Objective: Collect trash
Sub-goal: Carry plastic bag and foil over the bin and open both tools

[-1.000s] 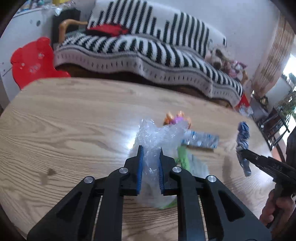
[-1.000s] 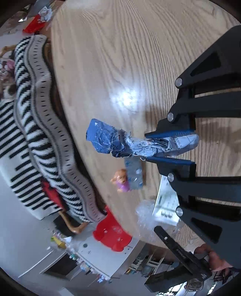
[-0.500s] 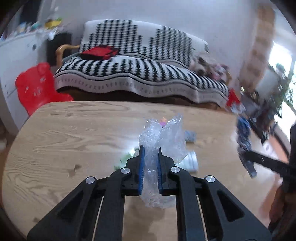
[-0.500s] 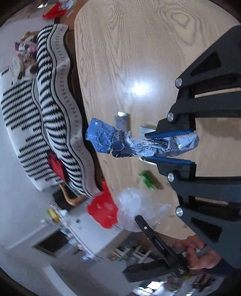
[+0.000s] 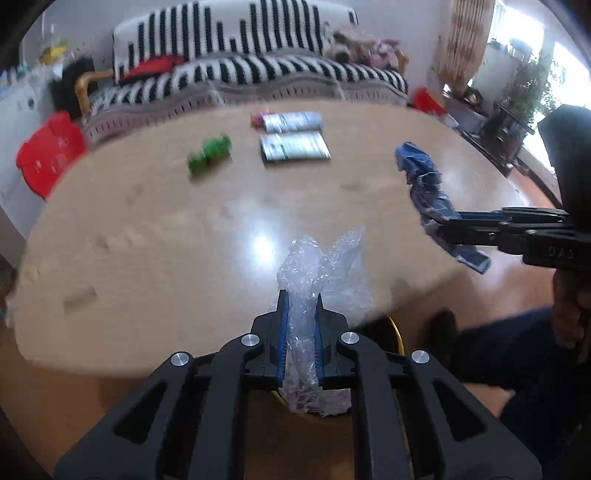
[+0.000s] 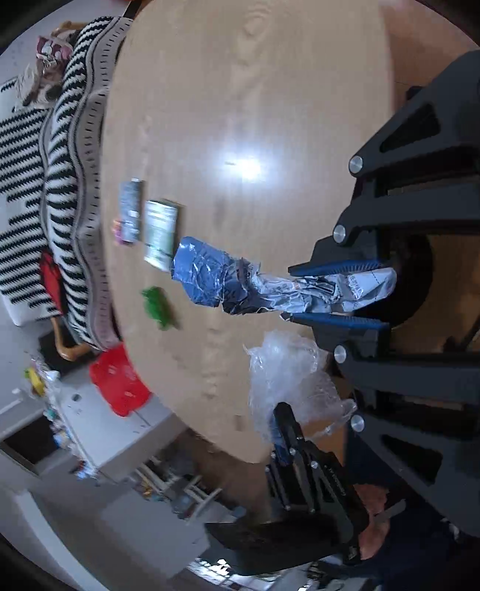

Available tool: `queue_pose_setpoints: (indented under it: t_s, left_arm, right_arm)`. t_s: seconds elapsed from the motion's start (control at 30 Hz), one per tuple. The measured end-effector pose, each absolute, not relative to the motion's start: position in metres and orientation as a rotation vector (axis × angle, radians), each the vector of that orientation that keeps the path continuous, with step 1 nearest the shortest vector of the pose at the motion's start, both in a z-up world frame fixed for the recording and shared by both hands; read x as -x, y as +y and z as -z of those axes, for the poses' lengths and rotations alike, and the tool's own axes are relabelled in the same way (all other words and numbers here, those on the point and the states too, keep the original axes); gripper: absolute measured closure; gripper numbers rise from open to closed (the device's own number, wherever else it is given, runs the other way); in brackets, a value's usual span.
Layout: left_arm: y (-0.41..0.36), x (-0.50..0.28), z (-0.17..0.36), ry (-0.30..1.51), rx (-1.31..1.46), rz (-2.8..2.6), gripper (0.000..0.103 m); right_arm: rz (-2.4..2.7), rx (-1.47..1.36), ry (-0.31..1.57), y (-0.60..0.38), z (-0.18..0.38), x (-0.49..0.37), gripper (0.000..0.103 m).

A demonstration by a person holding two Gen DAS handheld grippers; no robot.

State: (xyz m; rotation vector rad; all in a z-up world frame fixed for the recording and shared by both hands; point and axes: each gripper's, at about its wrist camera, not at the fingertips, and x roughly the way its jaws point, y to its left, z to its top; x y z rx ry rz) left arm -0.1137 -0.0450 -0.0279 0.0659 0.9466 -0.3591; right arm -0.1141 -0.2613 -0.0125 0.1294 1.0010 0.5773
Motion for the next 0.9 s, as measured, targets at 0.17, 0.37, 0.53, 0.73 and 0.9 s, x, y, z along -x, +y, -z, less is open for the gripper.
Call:
queue_pose_setpoints:
  t_s: [0.17,0.37,0.53,0.73,0.9]
  left_arm:
    - [-0.058,0.153,0.061,1.043,-0.088,0.422,0.092]
    - [-0.072,0.163,0.098,1.135,-0.093,0.423,0.092]
    - [-0.069,0.148,0.143,1.286,0.006,0.353,0.092]
    - [-0.078,0.124,0.166,1.287,0.005,0.315,0.092]
    - [-0.079,0.102,0.168,1.249,-0.01,0.276,0.092]
  right_arm:
    - [-0.608,-0.086,1.091,-0.25,0.047,0.152,0.083]
    - [-0.589,-0.044,1.219,-0.24,0.087,0.177,0.083]
    - [-0.534,-0.027,1.289,-0.24,0.111,0.18,0.083]
    - [-0.479,-0.017,1.359,-0.236,0.134,0.167,0.083]
    - [-0.44,-0.027,1.367,-0.236,0.139,0.147,0.083]
